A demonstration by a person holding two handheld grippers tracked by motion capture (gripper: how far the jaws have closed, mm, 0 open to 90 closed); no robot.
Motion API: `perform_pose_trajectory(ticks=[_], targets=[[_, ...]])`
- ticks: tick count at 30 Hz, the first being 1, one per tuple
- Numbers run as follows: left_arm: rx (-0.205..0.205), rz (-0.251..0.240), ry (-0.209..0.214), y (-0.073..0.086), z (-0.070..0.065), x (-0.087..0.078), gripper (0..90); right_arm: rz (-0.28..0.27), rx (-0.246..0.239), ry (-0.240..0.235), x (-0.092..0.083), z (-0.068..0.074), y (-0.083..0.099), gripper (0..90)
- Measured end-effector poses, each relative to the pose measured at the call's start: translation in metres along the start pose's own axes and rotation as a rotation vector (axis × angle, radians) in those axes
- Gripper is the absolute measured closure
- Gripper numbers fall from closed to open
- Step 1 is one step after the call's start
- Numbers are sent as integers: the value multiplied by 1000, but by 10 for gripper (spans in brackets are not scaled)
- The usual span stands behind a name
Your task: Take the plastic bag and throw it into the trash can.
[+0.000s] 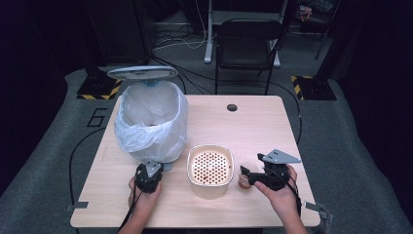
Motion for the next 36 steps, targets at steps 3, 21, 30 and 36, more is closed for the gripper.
perform_pose_trajectory(ticks=[3, 21, 30, 36], targets=[[0, -1, -1, 0, 0, 0, 900, -6, -3, -4, 0, 1, 5, 167], [-5, -9, -6, 0, 0, 1, 900, 18, -7, 5, 11, 1, 22, 62], [-4, -7, -5, 0, 0, 1, 900, 64, -8, 10, 23, -6, 36, 88], [-6, -8, -4, 0, 0, 1, 900, 85, -25, 11, 29, -8, 45, 134]])
Point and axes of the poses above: each handheld gripper's, and its own axes: x roughly forward along the jaws, y roughly out of its underside, z roughly to its left, the point moved 7 cm from there along x, roughly forward along the jaws, and after that the axes turned 8 degrees about -y, right-handed, at the moved point
